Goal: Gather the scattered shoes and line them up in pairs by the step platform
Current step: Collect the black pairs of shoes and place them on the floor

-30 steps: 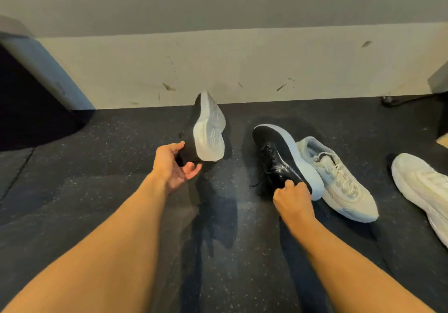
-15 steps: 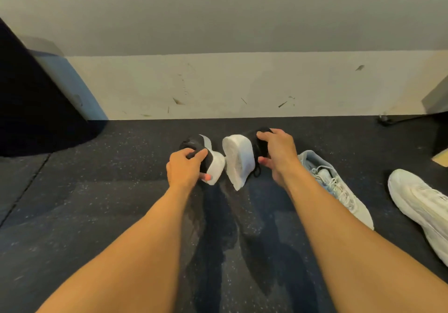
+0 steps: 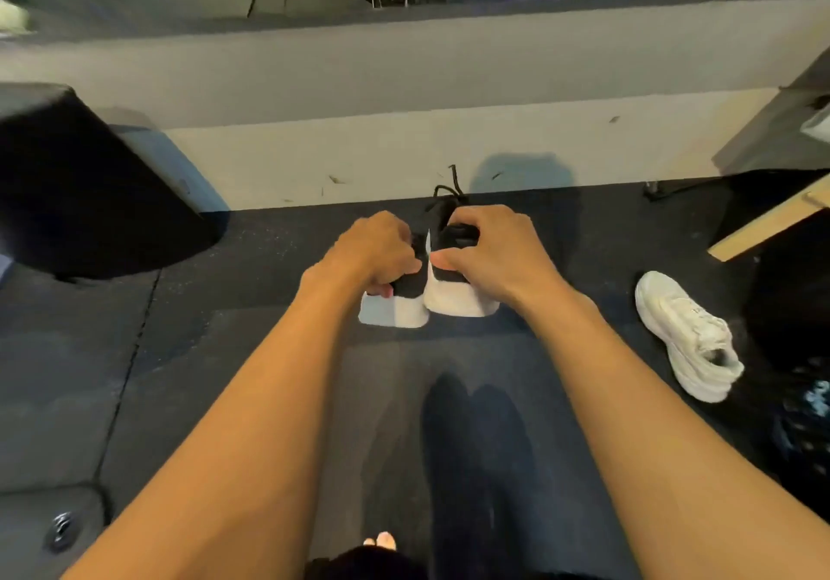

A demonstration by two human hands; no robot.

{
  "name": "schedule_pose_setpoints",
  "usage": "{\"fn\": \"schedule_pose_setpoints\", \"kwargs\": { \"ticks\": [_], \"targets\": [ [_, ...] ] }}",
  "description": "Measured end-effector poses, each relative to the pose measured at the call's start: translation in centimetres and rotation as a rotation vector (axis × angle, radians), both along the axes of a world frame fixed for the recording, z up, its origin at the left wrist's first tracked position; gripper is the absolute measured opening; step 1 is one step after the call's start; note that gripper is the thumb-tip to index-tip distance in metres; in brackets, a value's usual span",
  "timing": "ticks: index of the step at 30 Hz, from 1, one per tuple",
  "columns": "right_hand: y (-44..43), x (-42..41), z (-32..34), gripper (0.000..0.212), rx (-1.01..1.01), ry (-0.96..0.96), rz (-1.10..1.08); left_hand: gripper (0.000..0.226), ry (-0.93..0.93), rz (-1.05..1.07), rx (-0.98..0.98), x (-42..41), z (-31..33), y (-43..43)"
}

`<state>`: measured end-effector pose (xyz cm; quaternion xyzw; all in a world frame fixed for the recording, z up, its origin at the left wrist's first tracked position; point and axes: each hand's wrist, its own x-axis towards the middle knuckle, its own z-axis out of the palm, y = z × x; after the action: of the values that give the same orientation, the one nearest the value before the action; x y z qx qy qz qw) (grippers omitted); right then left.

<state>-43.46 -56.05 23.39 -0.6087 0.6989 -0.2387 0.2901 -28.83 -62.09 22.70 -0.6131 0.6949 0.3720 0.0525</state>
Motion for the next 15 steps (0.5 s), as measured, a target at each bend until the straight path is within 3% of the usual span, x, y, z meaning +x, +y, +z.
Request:
{"fn": "schedule_pose_setpoints", "kwargs": {
  "ticks": [3,10,15],
  "targets": [
    [3.2,-1.9,11.8,0.013,0.031,0.023,0.005,0.007,0.032,-0.074,0.026,-1.7,12.0,1.2],
    [11.1,-6.7,41.7,0.016,0.017,0.057,-0.121,0.020,0.029,-0.363,-0.208,-8.4,43.6,7.9],
    [17.2,-8.7,57.0,0.031,-0.019,0.165,-0.263,0.022,0.069,-0.604,-0.336,-12.8,58.6,13.2]
  ]
}}
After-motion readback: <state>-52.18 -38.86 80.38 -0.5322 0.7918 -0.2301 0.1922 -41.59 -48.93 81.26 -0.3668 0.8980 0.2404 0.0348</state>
